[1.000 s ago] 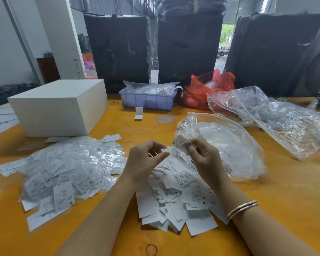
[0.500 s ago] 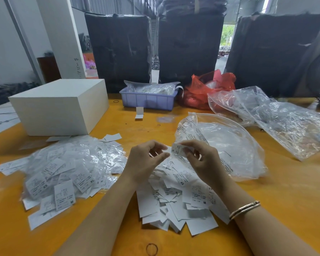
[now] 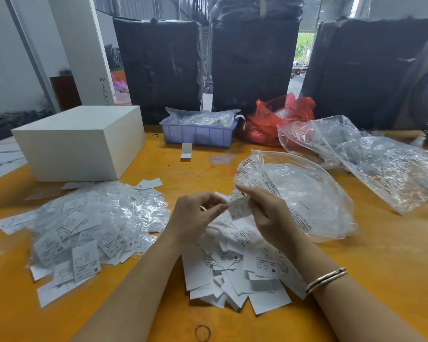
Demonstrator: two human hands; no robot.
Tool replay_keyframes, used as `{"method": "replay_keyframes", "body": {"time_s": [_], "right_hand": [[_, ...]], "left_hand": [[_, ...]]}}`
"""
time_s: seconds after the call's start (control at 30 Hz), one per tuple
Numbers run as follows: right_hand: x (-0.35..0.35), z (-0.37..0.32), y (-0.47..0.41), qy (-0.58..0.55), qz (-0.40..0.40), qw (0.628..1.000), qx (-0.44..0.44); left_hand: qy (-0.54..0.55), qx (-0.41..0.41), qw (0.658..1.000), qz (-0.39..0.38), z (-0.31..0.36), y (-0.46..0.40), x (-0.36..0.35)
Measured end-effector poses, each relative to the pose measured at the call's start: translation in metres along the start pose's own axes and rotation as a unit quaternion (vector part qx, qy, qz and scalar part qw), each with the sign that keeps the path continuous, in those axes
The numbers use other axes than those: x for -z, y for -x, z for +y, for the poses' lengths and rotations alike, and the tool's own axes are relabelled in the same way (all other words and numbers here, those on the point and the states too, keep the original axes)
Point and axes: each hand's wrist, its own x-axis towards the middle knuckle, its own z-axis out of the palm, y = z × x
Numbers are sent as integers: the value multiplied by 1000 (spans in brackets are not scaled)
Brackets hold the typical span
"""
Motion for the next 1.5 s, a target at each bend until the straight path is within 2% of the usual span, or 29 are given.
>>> {"method": "replay_keyframes", "body": {"time_s": [0.13,0.3,0.63,0.77,0.93,1.1,1.5], "right_hand": [[0,1,-2,-45,122,991,-43],[0,-2,-2,-78,147,984,-55],[0,0,1,-94,105,989,-43],[2,1,0,-112,145,980,-74],[2,-3,1,-151,61,983,-86],[0,-4,2,-166,12,981,-99],[3,-5,2,-166,1,979,-119]], "left_hand": [[5,13,1000,21,0,-1,2],[13,12,1000,1,3,0,2],[24,6,999,-28,11,2,2],[36,7,999,-34,11,2,2],[30,8,999,-33,6,0,1],[31,6,999,-37,1,0,0],[98,34,994,-23,-1,-2,-1]]}}
